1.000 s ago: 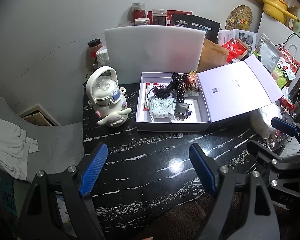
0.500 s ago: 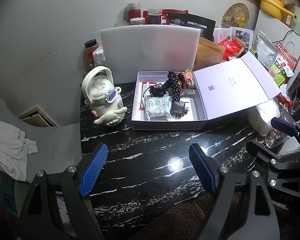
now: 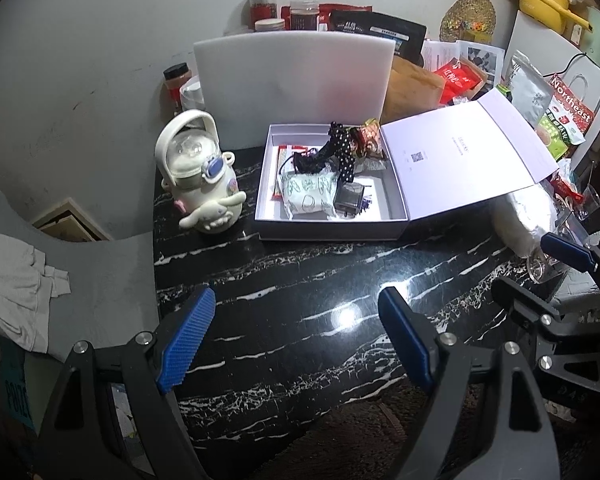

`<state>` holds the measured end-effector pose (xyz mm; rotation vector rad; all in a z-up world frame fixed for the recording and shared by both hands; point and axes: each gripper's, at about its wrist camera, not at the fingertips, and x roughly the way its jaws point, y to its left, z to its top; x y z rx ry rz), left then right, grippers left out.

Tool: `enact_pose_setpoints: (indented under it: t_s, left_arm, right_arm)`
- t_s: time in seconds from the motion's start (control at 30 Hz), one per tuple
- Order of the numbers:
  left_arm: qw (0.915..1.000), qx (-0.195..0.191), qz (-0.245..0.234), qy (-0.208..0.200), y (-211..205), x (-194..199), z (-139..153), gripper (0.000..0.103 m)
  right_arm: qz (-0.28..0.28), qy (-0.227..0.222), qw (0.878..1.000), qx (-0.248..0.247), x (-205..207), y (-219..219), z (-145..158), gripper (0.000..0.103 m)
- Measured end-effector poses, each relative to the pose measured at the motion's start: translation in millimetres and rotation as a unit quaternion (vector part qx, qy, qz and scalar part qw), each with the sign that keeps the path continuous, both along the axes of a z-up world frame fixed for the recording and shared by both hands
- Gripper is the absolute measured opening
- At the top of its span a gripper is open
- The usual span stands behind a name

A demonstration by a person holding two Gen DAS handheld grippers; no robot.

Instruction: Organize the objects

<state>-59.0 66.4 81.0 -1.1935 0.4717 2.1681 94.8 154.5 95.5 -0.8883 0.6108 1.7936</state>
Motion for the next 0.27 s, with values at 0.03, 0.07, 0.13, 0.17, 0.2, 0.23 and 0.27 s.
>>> enact_pose_setpoints:
  t_s: [0.03, 0.07, 0.13, 0.17, 0.2, 0.23, 0.27]
  left_arm:
    - [1.0, 0.0, 0.0, -0.002, 0.0, 0.7, -1.5, 0.083]
    - [1.0, 0.0, 0.0, -0.004, 0.3, 1.6, -2.8, 0.083]
    - [1.0, -0.001, -0.002, -0.005, 1.6, 3.4, -4.2, 0.083]
    - [1.0, -0.001, -0.002, -0.005, 2.6, 4.9, -4.5, 0.083]
    - [1.0, -0.001, -0.002, -0.004, 3.2, 6.0, -4.3, 0.083]
    - [1.0, -0.001, -0.002, -0.002, 4.2, 7.8, -4.1, 0.083]
    - [1.0, -0.001, -0.001, -0.001, 5.4, 8.8, -4.0, 0.083]
  right_arm:
    - [0.001, -0.001, 1.0, -0.002, 0.4, -1.5, -1.9, 0.081]
    - [0.001, -0.001, 1.0, -0.004, 0.7, -2.5, -3.3, 0.081]
    - [0.003, -0.002, 1.0, -0.008, 2.6, -4.6, -6.0, 0.081]
    - [0.003, -0.002, 1.0, -0.01, 3.6, -4.8, -7.0, 0.081]
    - [0.003, -0.001, 1.0, -0.012, 5.1, -4.7, -8.0, 0.081]
    - [0.003, -0.001, 1.0, -0.012, 6.4, -4.7, -8.1, 0.081]
    - [0.003, 0.0, 1.0, -0.013, 8.1, -4.1, -8.6, 0.081]
